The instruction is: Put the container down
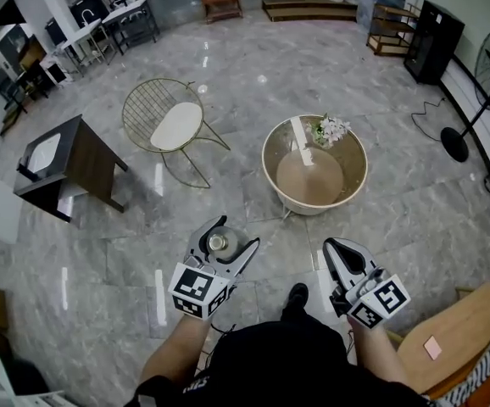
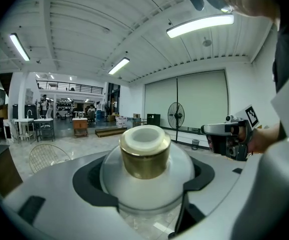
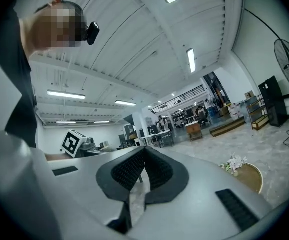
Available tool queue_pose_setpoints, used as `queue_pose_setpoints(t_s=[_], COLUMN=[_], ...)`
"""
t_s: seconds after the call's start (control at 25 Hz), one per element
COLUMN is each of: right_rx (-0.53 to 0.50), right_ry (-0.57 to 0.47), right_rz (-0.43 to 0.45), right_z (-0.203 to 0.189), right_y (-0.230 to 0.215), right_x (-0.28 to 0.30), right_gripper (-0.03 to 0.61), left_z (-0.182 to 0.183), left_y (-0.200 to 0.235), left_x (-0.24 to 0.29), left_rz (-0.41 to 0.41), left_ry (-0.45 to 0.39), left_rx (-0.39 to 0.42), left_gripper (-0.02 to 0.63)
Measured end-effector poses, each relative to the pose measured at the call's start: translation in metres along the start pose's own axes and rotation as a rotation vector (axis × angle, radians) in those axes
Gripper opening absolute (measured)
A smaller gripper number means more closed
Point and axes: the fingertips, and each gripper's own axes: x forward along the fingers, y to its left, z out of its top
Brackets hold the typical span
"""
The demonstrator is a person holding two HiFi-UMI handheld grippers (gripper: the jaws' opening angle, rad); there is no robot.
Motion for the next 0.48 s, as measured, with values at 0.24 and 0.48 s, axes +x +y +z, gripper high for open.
queue_pose_setpoints(t_s=[0.24, 0.48], right_rx=[0.026, 0.043], right_ry=[-0.016, -0.018], right_rz=[0.021, 0.043], right_z=[0.018, 0.025], right_y=[-0.074, -0.126], right_x=[0.009, 0.011], right_gripper=[0.015, 0.015], left_z=[0.029, 0.040], left_y=[0.010, 0.003], left_x=[0.065, 0.113], left_rz=[0.048, 0.054], left_ry=[0.016, 0.025], left_rx=[0.030, 0.006], left_gripper=[0.350, 0.350])
